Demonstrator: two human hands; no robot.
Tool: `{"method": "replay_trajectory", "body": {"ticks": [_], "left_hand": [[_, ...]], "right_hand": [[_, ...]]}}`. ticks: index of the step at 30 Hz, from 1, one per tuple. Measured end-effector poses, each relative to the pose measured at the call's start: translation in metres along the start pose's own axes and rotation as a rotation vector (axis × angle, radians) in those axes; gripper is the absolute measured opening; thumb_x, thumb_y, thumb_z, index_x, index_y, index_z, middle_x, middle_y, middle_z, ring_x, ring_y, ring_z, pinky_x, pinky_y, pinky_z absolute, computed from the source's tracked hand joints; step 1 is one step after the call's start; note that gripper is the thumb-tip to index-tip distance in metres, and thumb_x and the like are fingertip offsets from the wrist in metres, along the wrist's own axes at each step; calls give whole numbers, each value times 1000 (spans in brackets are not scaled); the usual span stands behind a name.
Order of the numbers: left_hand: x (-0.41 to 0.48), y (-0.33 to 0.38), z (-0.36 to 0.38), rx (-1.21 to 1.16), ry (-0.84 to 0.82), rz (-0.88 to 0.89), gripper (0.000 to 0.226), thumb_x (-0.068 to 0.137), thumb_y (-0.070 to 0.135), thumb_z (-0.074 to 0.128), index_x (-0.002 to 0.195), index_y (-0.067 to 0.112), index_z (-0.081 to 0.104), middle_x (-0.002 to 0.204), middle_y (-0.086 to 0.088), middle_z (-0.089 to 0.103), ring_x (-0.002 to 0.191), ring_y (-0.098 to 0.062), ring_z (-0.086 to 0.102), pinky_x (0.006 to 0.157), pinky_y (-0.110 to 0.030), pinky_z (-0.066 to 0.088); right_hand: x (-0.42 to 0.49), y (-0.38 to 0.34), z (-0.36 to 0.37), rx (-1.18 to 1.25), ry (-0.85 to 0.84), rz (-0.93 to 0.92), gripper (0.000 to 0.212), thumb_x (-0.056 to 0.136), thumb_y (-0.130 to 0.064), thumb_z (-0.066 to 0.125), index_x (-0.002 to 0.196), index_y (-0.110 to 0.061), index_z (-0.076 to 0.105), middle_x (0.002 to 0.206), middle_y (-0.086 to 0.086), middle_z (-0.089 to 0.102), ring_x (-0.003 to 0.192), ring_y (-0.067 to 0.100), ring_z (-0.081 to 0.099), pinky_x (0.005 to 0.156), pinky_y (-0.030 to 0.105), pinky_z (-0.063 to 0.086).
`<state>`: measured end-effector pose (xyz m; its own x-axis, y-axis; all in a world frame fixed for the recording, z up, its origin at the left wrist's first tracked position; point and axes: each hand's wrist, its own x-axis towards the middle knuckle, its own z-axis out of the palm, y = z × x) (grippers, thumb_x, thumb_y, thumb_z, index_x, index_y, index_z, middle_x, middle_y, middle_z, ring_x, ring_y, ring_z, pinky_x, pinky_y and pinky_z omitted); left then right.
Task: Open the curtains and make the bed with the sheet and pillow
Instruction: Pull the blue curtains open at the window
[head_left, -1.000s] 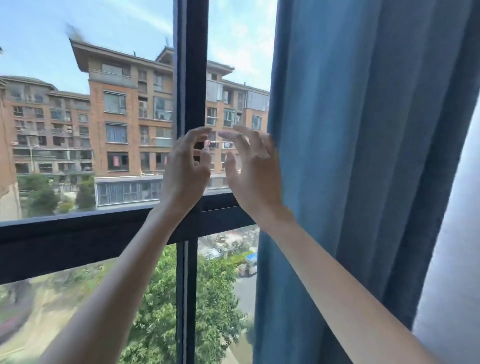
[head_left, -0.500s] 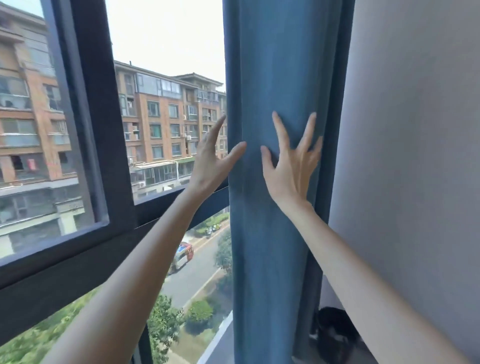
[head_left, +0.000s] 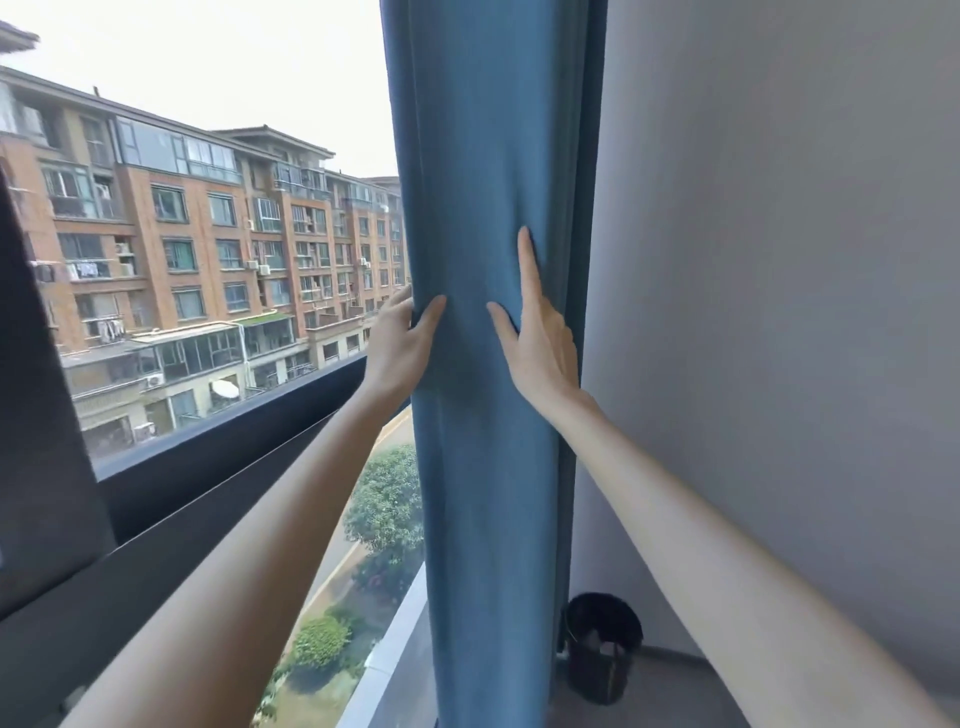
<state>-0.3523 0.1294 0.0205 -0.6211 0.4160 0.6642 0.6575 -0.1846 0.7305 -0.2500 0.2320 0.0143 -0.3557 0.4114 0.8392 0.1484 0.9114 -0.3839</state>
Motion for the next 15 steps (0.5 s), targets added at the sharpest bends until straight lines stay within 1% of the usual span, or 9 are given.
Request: {"method": "replay_trajectory", "body": {"ticks": [1, 2, 3, 4, 6, 7, 10, 12, 15], "left_hand": [[7, -3, 5, 3, -11, -1, 25, 99, 25, 47, 103, 7, 65, 119, -10, 63, 108, -26, 60, 77, -23, 46], [12, -4, 11, 0, -13, 4, 28, 100, 22, 45, 102, 3, 65, 117, -13, 62, 107, -28, 59, 73, -25, 45], [17, -6, 17, -4, -8, 13, 29, 101, 20, 44, 104, 0, 65, 113, -13, 62, 106, -29, 59, 72, -27, 43], [22, -9, 22, 0, 3, 26, 29, 101, 19, 42, 106, 1, 64, 107, -9, 60, 105, -27, 58, 73, -25, 41], [37, -20, 34, 6, 16, 38, 29, 102, 19, 40, 110, 3, 64, 105, 0, 56, 102, -19, 54, 79, -19, 38], [45, -28, 38, -1, 24, 32, 30, 102, 20, 40, 109, 2, 63, 106, 1, 54, 101, -16, 53, 81, -19, 38], [81, -52, 56, 15, 43, 12, 28, 102, 24, 41, 94, 5, 60, 104, -3, 49, 85, -11, 50, 82, -24, 38], [102, -65, 69, 27, 62, -5, 30, 101, 26, 42, 83, 6, 55, 97, -4, 47, 74, -8, 47, 74, -20, 35], [137, -82, 91, 75, 106, 7, 38, 101, 27, 42, 68, 8, 43, 77, 2, 43, 62, -8, 40, 53, -14, 31]], "right_hand": [[7, 6, 4, -16, -13, 1, 69, 100, -31, 43, 150, -43, -4, 85, 4, 63, 64, 23, 57, 55, 32, 43], [14, 12, 7, -32, -27, 6, 68, 101, -28, 41, 150, -45, -4, 69, 1, 56, 57, 18, 52, 54, 30, 39], [19, 17, 10, -49, -44, 9, 66, 102, -24, 38, 149, -46, -3, 60, -2, 47, 52, 14, 46, 54, 29, 35], [24, 23, 14, -61, -57, 13, 65, 103, -21, 36, 148, -48, -3, 55, -5, 41, 49, 12, 42, 54, 29, 34], [35, 36, 25, -64, -73, 24, 66, 103, -17, 32, 146, -52, -4, 54, -7, 35, 47, 11, 38, 55, 30, 33], [41, 42, 31, -56, -74, 26, 67, 102, -15, 30, 146, -53, -5, 54, -6, 34, 47, 13, 38, 55, 30, 34], [66, 67, 49, -40, -66, 5, 69, 102, -12, 30, 146, -51, -6, 55, -12, 28, 46, 10, 35, 51, 27, 31], [84, 85, 60, -35, -64, -2, 67, 103, -14, 30, 148, -47, -6, 56, -16, 25, 45, 7, 33, 45, 26, 26], [115, 113, 78, -27, -35, -27, 66, 103, -16, 31, 149, -45, -6, 53, -14, 30, 44, 7, 35, 44, 25, 25]]}}
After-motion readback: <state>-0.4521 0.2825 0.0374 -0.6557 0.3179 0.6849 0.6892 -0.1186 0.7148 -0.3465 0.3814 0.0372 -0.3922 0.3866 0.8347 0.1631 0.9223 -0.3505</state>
